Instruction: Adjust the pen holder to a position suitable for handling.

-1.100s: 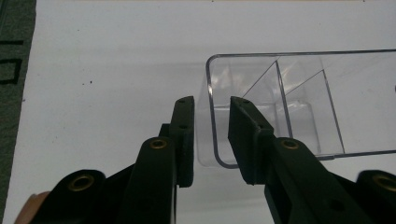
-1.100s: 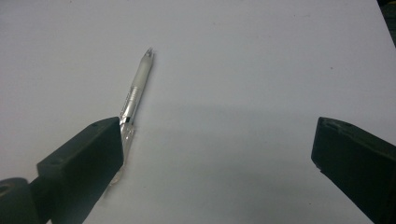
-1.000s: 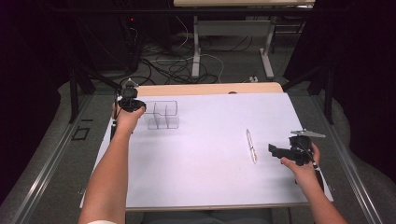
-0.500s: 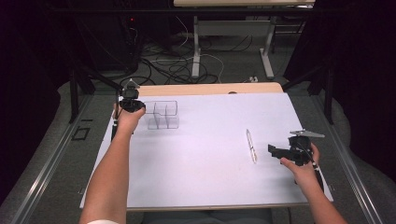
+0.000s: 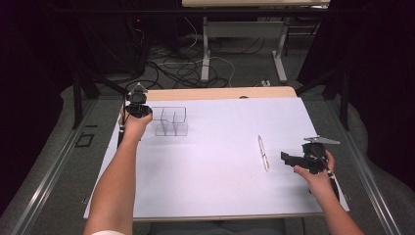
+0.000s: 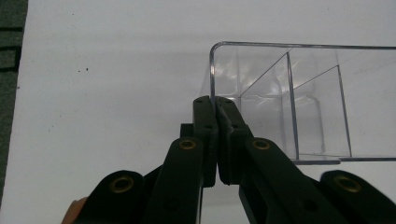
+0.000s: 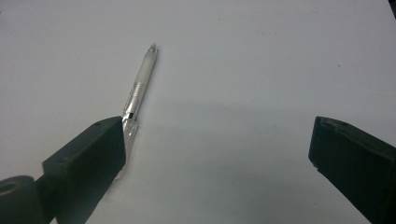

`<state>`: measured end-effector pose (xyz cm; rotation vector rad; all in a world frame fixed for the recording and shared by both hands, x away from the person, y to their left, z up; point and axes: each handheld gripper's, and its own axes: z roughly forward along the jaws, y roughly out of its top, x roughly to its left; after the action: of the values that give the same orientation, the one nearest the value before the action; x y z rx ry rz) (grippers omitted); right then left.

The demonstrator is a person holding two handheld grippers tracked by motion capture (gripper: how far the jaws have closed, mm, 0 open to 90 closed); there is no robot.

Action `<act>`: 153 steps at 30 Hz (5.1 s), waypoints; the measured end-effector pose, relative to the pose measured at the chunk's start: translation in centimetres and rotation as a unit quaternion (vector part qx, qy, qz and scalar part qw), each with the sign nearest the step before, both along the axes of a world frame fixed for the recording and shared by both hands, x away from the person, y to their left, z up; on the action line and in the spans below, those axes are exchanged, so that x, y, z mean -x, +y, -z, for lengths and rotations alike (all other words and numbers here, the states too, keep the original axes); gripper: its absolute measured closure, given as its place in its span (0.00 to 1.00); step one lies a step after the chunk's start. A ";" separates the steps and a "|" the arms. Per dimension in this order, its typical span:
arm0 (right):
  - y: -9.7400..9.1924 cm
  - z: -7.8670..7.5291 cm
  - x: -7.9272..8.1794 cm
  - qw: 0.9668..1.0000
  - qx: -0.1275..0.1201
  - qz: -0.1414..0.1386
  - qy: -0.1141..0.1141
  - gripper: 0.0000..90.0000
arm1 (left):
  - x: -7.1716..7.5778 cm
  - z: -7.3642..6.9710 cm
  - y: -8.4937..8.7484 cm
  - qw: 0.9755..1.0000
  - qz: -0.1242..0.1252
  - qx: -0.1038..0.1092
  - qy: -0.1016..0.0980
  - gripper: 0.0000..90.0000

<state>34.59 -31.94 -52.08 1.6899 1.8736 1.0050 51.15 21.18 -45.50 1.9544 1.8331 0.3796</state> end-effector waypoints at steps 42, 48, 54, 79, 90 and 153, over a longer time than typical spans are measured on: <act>0.3 0.1 -0.1 1.000 -0.002 -0.006 0.005 0.05 | 9.8 -0.7 1.5 0.999 0.013 0.033 0.021 0.98; 0.4 0.1 -0.1 1.000 -0.002 -0.007 0.006 0.05 | 11.7 -0.7 1.9 0.999 0.017 0.041 0.021 0.97; 0.5 0.2 -0.2 1.000 0.001 -0.008 0.005 0.05 | 12.9 -0.4 2.0 0.998 0.016 0.059 0.024 0.96; 0.4 0.1 -0.1 1.000 0.003 -0.010 0.003 0.05 | 14.2 -1.1 5.3 0.993 0.030 0.097 -0.062 0.75; 0.4 0.3 -0.1 1.000 0.006 -0.013 0.005 0.05 | 13.6 1.1 5.2 0.993 0.022 0.087 -0.074 1.00; 0.8 0.5 -0.3 1.000 0.007 -0.024 0.013 0.06 | 14.9 1.6 -3.8 0.987 0.125 0.098 -0.038 1.00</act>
<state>34.87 -31.12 -52.58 1.6657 1.9413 0.9893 36.23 17.38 -47.13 1.9730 1.4937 0.1839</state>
